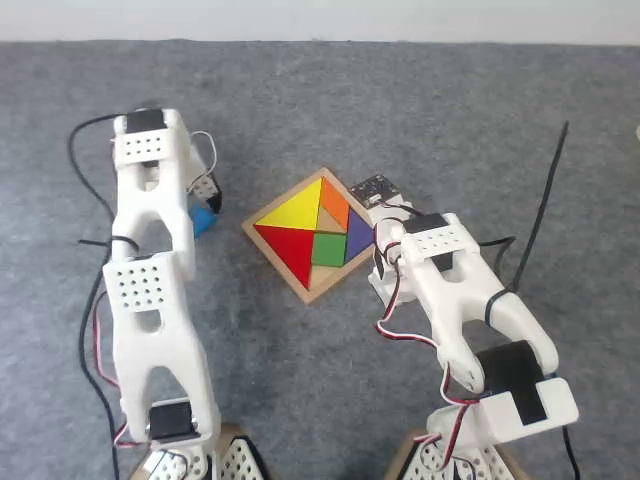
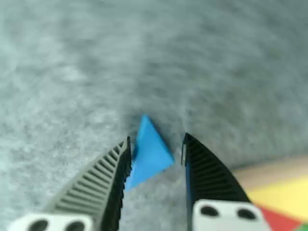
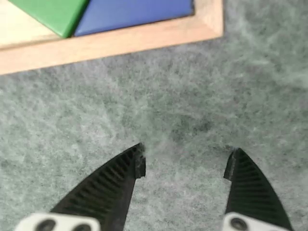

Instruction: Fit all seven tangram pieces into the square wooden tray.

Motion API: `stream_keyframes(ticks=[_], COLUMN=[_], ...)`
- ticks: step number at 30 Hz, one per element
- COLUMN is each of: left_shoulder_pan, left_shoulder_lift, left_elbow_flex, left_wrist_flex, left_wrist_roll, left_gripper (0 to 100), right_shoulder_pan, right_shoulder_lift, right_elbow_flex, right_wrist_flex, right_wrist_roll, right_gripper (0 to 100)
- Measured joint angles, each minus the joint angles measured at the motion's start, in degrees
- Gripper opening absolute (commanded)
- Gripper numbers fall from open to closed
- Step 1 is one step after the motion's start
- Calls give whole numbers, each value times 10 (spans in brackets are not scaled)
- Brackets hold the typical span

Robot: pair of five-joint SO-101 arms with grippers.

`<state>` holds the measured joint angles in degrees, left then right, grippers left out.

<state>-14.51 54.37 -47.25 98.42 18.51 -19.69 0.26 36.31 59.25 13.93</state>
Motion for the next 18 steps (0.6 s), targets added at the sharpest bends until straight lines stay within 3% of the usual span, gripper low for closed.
stream_keyframes(ticks=[9, 18], left_shoulder_pan=[-8, -22], left_shoulder_lift=[-52, -2], left_elbow_flex=[61, 60], left_wrist_flex=[-1, -3], left_wrist_roll=[-158, -188], left_gripper=[178, 178], right_shoulder_pan=[0, 0], right_shoulder_lift=[0, 0], right_elbow_flex=[0, 0], right_wrist_flex=[0, 0], right_wrist_roll=[0, 0], right_gripper=[274, 274])
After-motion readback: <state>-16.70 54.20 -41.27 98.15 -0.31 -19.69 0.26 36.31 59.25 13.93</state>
